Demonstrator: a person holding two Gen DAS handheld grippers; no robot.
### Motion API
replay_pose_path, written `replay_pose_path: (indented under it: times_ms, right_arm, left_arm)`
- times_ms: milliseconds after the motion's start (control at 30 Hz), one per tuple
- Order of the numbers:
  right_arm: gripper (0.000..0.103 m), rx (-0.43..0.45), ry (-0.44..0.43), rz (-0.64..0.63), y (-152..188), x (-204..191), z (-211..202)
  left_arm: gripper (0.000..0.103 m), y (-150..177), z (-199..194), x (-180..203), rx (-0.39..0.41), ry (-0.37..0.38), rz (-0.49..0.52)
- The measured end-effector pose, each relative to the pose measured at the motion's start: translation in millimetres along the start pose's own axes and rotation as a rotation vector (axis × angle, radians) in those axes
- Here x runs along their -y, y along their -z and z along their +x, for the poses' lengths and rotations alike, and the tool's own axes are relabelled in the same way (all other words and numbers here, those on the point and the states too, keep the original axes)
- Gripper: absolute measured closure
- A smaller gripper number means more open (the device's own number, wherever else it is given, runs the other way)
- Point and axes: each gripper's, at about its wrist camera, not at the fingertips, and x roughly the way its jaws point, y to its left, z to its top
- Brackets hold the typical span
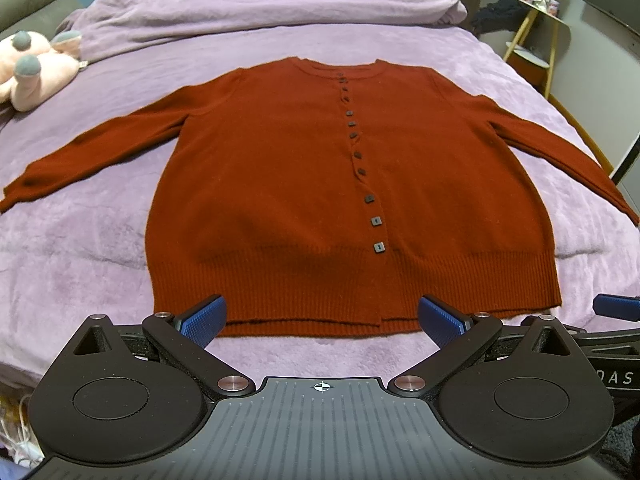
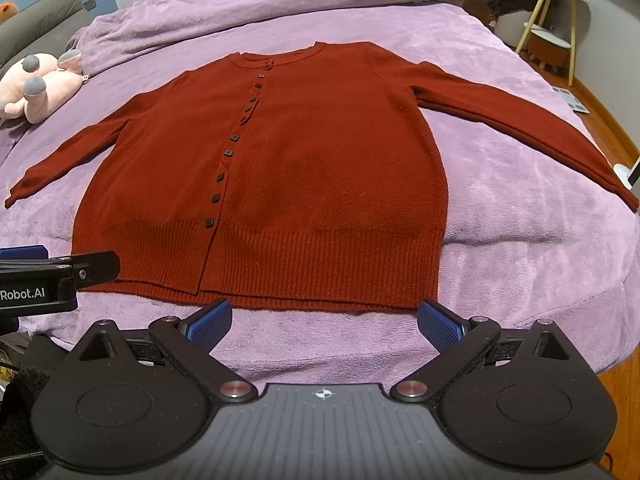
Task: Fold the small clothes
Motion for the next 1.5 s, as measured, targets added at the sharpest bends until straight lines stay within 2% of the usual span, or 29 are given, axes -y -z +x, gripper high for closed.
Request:
replay_pose_path:
  times_ms: [1500]
  right_arm:
    - [0.004, 0.005, -0.024, 0.009, -1.6, 1.3, -1.1]
  left_arm:
    - [0.0, -3.7, 4.2, -3.6, -0.026, 0.004, -0.011]
